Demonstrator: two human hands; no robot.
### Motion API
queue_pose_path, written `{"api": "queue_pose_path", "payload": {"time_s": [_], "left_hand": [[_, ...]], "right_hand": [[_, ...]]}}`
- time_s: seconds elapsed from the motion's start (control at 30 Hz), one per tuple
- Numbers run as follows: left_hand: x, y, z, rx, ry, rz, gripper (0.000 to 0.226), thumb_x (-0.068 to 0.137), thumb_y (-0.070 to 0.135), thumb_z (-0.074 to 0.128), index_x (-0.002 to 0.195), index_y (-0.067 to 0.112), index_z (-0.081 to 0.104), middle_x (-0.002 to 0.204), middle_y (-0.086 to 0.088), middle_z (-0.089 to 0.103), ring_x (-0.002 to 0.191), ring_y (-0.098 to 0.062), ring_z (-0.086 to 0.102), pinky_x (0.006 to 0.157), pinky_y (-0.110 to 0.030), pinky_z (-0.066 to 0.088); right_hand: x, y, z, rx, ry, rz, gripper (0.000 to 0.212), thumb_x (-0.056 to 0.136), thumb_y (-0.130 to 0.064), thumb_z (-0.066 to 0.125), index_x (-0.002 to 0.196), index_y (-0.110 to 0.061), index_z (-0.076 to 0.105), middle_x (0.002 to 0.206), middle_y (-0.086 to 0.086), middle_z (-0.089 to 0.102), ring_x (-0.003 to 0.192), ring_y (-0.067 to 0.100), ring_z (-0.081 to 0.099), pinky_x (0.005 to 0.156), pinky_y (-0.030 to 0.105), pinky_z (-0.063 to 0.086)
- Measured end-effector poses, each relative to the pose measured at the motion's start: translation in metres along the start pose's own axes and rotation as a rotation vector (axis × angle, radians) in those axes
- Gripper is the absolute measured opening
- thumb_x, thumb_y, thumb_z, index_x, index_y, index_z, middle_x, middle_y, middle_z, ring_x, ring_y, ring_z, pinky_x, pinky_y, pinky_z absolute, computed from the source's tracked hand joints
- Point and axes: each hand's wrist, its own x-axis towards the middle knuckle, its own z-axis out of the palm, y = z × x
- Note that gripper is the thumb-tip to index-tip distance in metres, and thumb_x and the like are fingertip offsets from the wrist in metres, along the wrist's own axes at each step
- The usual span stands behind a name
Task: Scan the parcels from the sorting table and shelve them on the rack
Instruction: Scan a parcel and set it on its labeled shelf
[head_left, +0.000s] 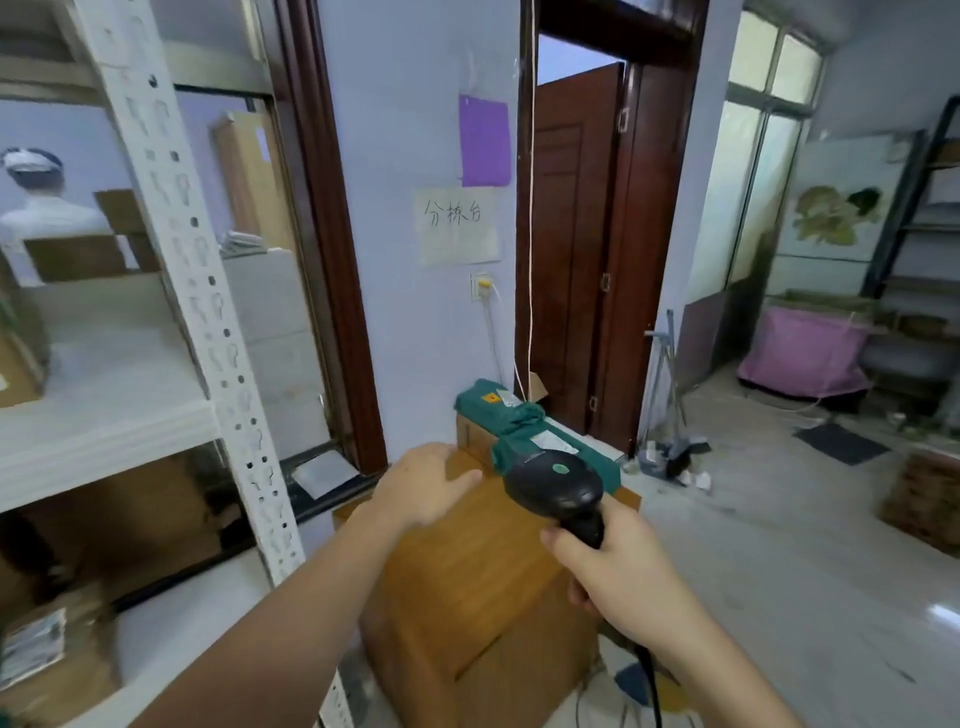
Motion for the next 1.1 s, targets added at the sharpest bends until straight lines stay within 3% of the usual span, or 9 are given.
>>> {"api": "queue_pose_path", "payload": {"time_s": [0.17, 0.43, 0.53, 0.6, 0.67, 0.8, 0.97, 1.1], "left_hand": [[0.04, 0.003, 0.039, 0.009, -0.035, -0.071, 0.076, 0.1, 0.069, 0.051, 0.16, 0.024, 0.042, 0.164, -0.003, 0.046, 0.147, -0.026, 0.047, 0.122, -0.046, 0.04], [0.147, -0.018, 0.093, -0.01, -0.086, -0.158, 0.076, 0.1, 0.068, 0.051, 0.161, 0.025, 0.04, 0.166, -0.002, 0.043, 0.15, -0.025, 0.044, 0.124, -0.045, 0.036], [0.203, -0.02, 0.104, -0.033, -0.098, -0.164, 0.078, 0.098, 0.07, 0.052, 0.161, 0.025, 0.04, 0.166, -0.002, 0.042, 0.15, -0.027, 0.043, 0.124, -0.046, 0.036], [0.237, -0.02, 0.108, -0.089, -0.119, -0.159, 0.076, 0.093, 0.07, 0.058, 0.154, 0.024, 0.05, 0.157, -0.002, 0.051, 0.142, -0.026, 0.05, 0.12, -0.044, 0.042], [0.27, -0.023, 0.112, -0.059, -0.116, -0.146, 0.057, 0.095, 0.064, 0.06, 0.137, 0.025, 0.063, 0.137, -0.001, 0.064, 0.125, -0.025, 0.062, 0.106, -0.041, 0.051], [0.333, -0.025, 0.133, -0.035, -0.156, -0.127, 0.049, 0.095, 0.068, 0.052, 0.118, 0.029, 0.069, 0.118, 0.001, 0.071, 0.107, -0.023, 0.068, 0.094, -0.043, 0.058], [0.409, -0.021, 0.176, -0.074, -0.171, -0.2, 0.053, 0.099, 0.063, 0.053, 0.136, 0.026, 0.064, 0.136, 0.0, 0.064, 0.125, -0.023, 0.061, 0.107, -0.043, 0.05], [0.463, -0.025, 0.21, -0.079, -0.239, -0.273, 0.061, 0.097, 0.071, 0.046, 0.131, 0.023, 0.062, 0.13, 0.002, 0.064, 0.118, -0.023, 0.061, 0.101, -0.045, 0.052]], "right_hand": [[0.038, 0.038, -0.013, -0.016, -0.025, 0.051, 0.011, 0.081, -0.039, 0.065, 0.082, -0.029, 0.059, 0.064, -0.002, 0.065, 0.063, 0.019, 0.068, 0.065, 0.045, 0.059], [0.144, 0.084, -0.014, -0.067, -0.072, 0.129, 0.009, 0.086, -0.033, 0.066, 0.085, -0.028, 0.06, 0.066, -0.002, 0.065, 0.063, 0.018, 0.07, 0.064, 0.039, 0.059], [0.197, 0.097, -0.016, -0.07, -0.073, 0.145, 0.012, 0.088, -0.027, 0.067, 0.084, -0.022, 0.058, 0.06, -0.001, 0.062, 0.052, 0.015, 0.067, 0.05, 0.025, 0.051], [0.229, 0.104, -0.019, -0.078, -0.072, 0.165, 0.013, 0.089, -0.025, 0.067, 0.083, -0.02, 0.057, 0.055, -0.002, 0.06, 0.047, 0.011, 0.064, 0.047, 0.019, 0.045], [0.256, 0.11, -0.022, -0.077, -0.076, 0.181, 0.013, 0.09, -0.025, 0.067, 0.083, -0.021, 0.057, 0.052, -0.001, 0.062, 0.045, 0.009, 0.062, 0.047, 0.017, 0.043], [0.305, 0.135, -0.033, -0.046, -0.084, 0.239, 0.012, 0.091, -0.025, 0.067, 0.083, -0.022, 0.057, 0.048, -0.003, 0.06, 0.042, 0.009, 0.06, 0.046, 0.017, 0.042], [0.377, 0.183, -0.046, -0.027, -0.109, 0.338, 0.015, 0.09, -0.024, 0.068, 0.081, -0.023, 0.055, 0.046, -0.005, 0.057, 0.041, 0.016, 0.062, 0.049, 0.026, 0.045], [0.441, 0.215, -0.056, -0.041, -0.189, 0.338, 0.01, 0.092, -0.029, 0.065, 0.088, -0.026, 0.056, 0.057, -0.003, 0.062, 0.044, 0.008, 0.063, 0.048, 0.019, 0.047]]}}
